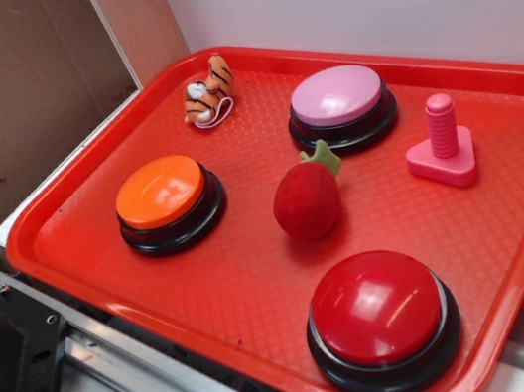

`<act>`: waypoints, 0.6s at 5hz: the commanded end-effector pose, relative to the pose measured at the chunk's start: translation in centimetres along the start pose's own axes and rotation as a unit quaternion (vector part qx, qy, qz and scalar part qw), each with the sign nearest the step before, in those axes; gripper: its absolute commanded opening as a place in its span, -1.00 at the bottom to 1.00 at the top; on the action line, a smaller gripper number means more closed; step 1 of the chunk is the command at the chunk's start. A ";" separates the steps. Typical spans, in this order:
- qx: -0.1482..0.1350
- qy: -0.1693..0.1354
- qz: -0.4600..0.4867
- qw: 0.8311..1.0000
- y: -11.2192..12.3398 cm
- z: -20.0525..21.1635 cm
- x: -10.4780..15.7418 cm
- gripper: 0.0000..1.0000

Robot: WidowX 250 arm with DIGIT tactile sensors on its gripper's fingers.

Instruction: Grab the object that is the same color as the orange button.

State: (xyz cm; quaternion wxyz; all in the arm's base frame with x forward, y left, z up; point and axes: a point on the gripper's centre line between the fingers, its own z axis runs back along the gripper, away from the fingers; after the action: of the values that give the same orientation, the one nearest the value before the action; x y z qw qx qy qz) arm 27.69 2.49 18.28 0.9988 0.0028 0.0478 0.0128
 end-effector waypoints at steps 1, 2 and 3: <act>0.043 0.040 -0.037 0.998 1.9 -5.5 5.4 1.00; 0.036 0.047 -0.049 0.997 2.7 -7.9 4.9 1.00; 0.030 0.054 -0.059 0.996 3.2 -10.1 4.5 1.00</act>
State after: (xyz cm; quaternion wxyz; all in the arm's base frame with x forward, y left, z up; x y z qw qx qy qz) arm 30.84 5.48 6.97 0.9905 0.0269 0.1273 -0.0448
